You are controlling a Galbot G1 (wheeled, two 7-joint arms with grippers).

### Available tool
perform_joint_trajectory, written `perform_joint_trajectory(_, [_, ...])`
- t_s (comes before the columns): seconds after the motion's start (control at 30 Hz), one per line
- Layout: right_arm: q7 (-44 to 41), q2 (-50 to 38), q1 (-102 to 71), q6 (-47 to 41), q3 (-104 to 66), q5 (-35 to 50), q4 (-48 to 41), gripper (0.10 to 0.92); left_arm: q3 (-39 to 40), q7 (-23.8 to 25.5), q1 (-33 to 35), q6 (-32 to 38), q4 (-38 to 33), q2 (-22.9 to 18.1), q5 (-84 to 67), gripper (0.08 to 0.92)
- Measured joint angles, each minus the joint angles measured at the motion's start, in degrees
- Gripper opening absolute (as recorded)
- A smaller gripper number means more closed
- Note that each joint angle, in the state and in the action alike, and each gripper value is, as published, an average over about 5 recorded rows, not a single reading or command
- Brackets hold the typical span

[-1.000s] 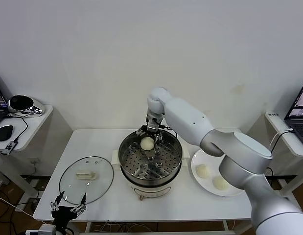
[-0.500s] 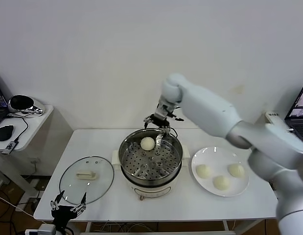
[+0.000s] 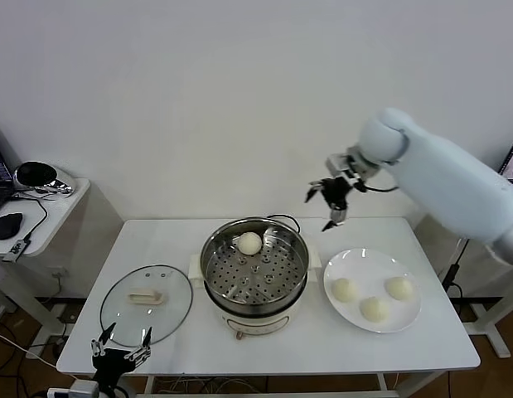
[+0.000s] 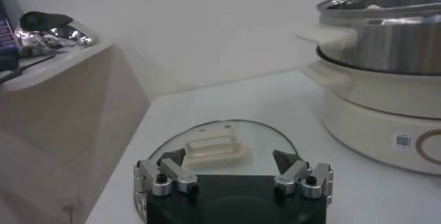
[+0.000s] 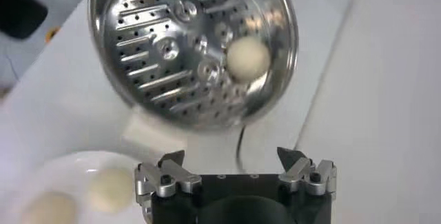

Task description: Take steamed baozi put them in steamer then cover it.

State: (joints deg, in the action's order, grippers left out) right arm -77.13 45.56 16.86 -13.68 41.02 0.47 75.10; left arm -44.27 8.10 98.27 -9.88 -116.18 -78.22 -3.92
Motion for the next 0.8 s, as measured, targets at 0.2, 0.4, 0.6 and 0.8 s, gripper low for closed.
perform_joint_trajectory(0.2, [0.37,-4.47,-6.13,-5.34,-3.23,-2.34,3.89,0.823,0.02,0.03,0.49,-0.02,-0.54,0.15,-0.06,0.823])
perform_joint_trajectory(0.4, [1.61,-6.13,-13.0,-7.3,-6.24,-6.03,5.25,0.823,0.0,0.04,0.67,-0.05,-0.68,0.22,-0.01,0.823])
perform_joint_trajectory(0.6, [3.83,-5.63,-18.24,-7.57,-7.73,-9.95,4.83,0.823,0.04,0.06,0.54,-0.07,-0.58,-0.27,0.3,0.823])
perform_joint_trajectory(0.8, [5.87,-3.68,-21.58,-7.23,-8.56,-12.79,3.09,0.823,0.03,0.0,0.22,-0.05,0.18,-0.56,0.59,0.823])
